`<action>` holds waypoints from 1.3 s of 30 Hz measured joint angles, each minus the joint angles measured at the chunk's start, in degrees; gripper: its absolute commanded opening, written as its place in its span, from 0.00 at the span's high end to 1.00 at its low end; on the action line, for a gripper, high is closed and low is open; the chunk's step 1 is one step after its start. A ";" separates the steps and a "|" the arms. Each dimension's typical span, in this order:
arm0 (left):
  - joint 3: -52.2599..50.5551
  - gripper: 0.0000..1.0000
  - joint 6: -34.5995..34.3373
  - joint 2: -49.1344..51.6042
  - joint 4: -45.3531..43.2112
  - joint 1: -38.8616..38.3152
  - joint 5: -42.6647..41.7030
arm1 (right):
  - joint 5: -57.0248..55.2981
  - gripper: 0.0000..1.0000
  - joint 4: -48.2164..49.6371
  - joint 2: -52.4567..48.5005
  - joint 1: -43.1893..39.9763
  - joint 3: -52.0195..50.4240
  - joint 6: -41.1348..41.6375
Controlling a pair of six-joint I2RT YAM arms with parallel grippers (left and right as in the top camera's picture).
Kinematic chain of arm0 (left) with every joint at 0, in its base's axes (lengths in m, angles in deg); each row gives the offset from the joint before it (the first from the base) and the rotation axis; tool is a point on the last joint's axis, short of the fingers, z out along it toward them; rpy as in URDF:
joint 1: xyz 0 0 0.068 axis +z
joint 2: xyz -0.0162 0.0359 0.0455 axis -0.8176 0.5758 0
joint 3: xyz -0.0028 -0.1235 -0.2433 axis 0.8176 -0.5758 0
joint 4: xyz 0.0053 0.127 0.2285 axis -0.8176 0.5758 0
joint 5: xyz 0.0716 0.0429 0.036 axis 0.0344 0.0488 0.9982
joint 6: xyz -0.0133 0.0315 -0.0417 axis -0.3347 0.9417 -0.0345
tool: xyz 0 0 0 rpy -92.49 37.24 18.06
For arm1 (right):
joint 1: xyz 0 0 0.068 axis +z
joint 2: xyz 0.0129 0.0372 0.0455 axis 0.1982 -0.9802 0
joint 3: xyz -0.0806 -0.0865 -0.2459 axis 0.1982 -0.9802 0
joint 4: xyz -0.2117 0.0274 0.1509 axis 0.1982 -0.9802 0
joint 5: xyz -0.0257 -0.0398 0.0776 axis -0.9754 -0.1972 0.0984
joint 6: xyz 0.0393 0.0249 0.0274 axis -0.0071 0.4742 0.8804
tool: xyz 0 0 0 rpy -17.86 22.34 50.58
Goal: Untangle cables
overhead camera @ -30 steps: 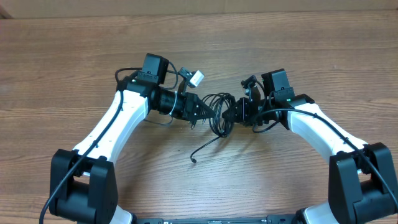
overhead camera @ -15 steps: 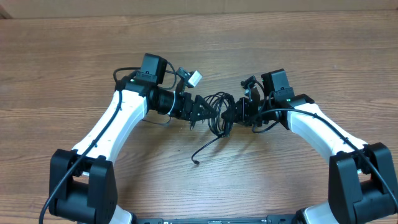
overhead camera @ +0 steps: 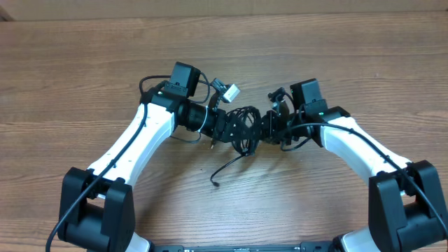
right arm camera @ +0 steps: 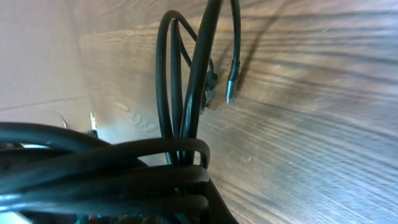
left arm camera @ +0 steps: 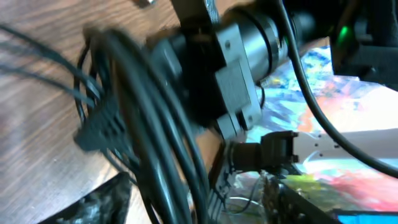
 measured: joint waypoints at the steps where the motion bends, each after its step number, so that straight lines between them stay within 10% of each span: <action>1: 0.02 0.65 0.09 0.00 -0.39 -0.02 0.22 | 0.04 0.96 0.02 0.00 0.55 0.00 0.02; 3: 0.02 0.96 0.02 0.00 -1.42 0.02 1.03 | 0.07 0.96 0.00 0.00 1.27 0.00 0.02; 7: 0.02 0.96 -0.35 0.00 -1.51 0.02 3.82 | -0.13 0.92 -0.02 0.00 1.99 0.00 0.00; 12: 0.02 0.96 -0.46 0.00 -0.42 0.02 7.98 | 0.35 0.16 0.09 0.00 1.33 0.00 0.37; 15: 0.02 0.96 -0.46 0.00 -0.35 0.04 9.18 | 1.40 0.00 0.07 0.00 -0.17 0.00 0.17; 25: 0.02 0.96 -5.84 0.00 -3.78 6.51 8.87 | 10.67 0.00 -2.58 0.00 -6.99 0.00 0.15; 39: 0.02 0.96 -39.60 0.02 -5.97 11.56 13.40 | 11.74 0.20 -1.79 0.00 3.76 0.00 0.35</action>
